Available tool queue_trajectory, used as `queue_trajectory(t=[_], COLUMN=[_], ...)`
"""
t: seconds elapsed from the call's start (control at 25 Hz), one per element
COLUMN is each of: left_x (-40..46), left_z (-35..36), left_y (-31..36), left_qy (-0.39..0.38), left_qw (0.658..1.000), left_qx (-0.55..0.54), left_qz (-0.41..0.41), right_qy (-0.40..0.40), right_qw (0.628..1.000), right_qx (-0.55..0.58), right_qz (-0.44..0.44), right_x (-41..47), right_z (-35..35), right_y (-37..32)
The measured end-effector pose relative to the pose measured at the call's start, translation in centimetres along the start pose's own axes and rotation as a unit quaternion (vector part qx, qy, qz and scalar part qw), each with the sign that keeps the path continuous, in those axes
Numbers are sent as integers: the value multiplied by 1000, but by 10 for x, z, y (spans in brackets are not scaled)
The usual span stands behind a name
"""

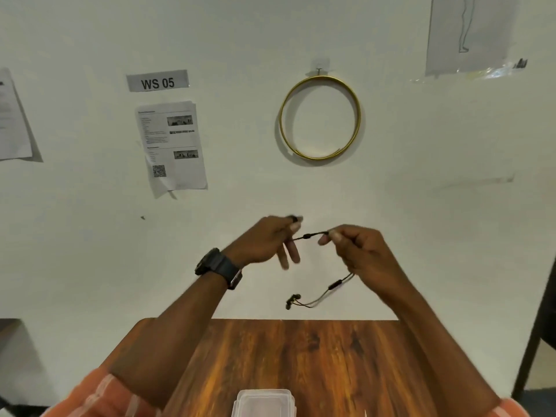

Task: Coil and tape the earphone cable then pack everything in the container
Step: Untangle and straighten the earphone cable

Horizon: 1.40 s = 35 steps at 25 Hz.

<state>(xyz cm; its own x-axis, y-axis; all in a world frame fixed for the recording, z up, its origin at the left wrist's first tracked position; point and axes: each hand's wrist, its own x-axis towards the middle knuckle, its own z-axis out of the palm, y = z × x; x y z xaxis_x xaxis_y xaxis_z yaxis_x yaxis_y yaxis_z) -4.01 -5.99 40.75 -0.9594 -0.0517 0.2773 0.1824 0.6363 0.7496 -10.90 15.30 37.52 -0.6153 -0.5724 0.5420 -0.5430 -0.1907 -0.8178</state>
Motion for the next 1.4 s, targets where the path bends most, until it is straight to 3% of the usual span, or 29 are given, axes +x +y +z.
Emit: queue_trajectory(t=[0.08, 0.2, 0.28, 0.36, 0.44, 0.56, 0.64, 0.72, 0.76, 0.84, 0.96, 1.04, 1.12, 1.2, 1.28, 1.32, 1.4], left_x=[-23, -45, -44, -34, -22, -6, -3, -12, -20, -44, -73, -77, -70, -53, -38, -33, -35], left_z=[25, 48, 49, 38, 22, 6, 2, 4, 10, 32, 69, 83, 85, 78, 73, 75, 88], left_y=[-3, 10, 27, 40, 48, 34, 8, -18, -29, -39, -30, -15, 3, 10, 5, -3, -23], left_qy=[-117, -173, -140, -11, 137, 257, 232, 123, 49, -96, -225, -235, -129, 43, 183, 218, 210], left_qw=[976, 866, 806, 798, 840, 939, 963, 977, 991, 990, 882, 801, 776, 805, 873, 909, 965], left_qx=[-182, -467, -566, -585, -498, -179, 63, 168, 125, -89, -414, -550, -612, -584, -447, -350, -150], left_qz=[-4, 38, 99, 148, 167, 146, 125, 50, 0, -51, -27, 26, 80, 94, 74, 56, 33], right_qy=[40, 11, -22, -71, -131, -193, -198, -162, -132, -85, -58, -50, -60, -111, -162, -166, -122], right_qw=[998, 1000, 998, 994, 987, 977, 975, 980, 984, 990, 997, 996, 990, 978, 969, 970, 984], right_qx=[-41, 7, 55, 68, 62, 12, -61, -105, -108, -107, -45, 34, 82, 109, 101, 86, -43], right_qz=[-26, -7, 19, 43, 70, 86, 77, 54, 43, 30, 38, 59, 98, 136, 155, 158, 126], right_x=[22, 38, 28, 3, -25, -50, -49, -43, -37, -23, -2, 1, -12, -38, -59, -64, -65], right_z=[-12, -4, 18, 40, 51, 45, 31, 9, -2, -22, -25, -11, 14, 40, 55, 58, 57], right_y=[-8, 7, 27, 44, 56, 59, 46, 23, 11, -8, 1, 27, 53, 68, 70, 68, 60])
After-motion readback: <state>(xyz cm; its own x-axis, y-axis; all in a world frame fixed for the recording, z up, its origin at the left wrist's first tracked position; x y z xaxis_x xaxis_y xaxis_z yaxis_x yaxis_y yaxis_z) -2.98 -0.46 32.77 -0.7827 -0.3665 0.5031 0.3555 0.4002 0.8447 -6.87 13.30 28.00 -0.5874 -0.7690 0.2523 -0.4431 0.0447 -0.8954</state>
